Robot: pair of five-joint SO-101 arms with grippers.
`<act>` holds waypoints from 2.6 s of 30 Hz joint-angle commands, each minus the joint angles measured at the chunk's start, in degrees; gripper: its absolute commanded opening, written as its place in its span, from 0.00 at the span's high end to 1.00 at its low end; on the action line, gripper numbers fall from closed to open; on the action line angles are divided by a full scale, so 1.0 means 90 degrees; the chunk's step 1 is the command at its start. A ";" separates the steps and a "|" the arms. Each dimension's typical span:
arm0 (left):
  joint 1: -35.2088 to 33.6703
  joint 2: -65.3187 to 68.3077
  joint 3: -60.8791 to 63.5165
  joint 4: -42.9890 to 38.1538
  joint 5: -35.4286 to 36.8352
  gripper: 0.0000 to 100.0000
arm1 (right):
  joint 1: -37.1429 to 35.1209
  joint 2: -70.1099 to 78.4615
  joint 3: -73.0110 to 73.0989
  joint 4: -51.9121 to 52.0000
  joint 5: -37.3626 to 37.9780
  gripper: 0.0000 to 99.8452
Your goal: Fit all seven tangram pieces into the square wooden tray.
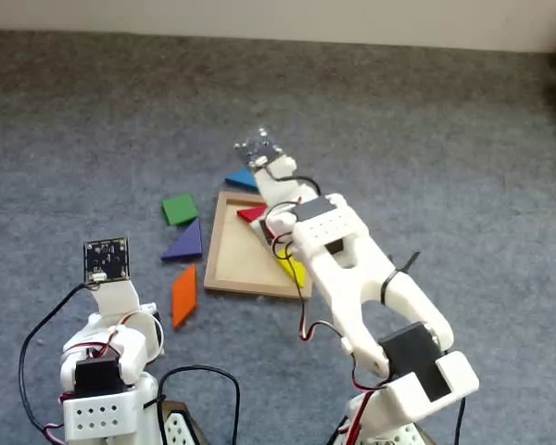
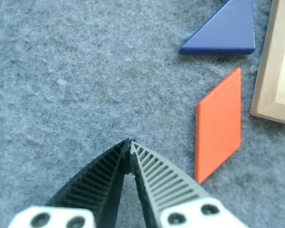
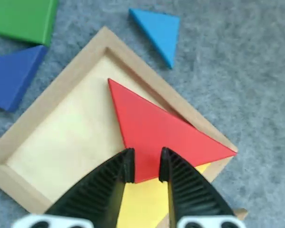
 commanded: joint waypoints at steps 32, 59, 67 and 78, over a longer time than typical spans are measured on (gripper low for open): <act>0.0073 -0.0005 0.0142 0.0020 -0.0010 0.99 | 0.0190 -0.1597 -0.0777 0.1802 -0.0068 0.90; 0.0073 -0.0005 0.0142 0.0020 -0.0010 0.99 | 0.1499 0.1558 -0.1910 0.2310 -0.1602 0.70; 0.0073 -0.0005 0.0142 0.0020 -0.0010 0.99 | 0.1499 0.1841 -0.2154 0.2320 -0.1592 0.73; 0.0073 -0.0005 0.0142 0.0020 -0.0010 0.99 | 0.1568 0.1812 -0.2183 0.2603 -0.1592 0.82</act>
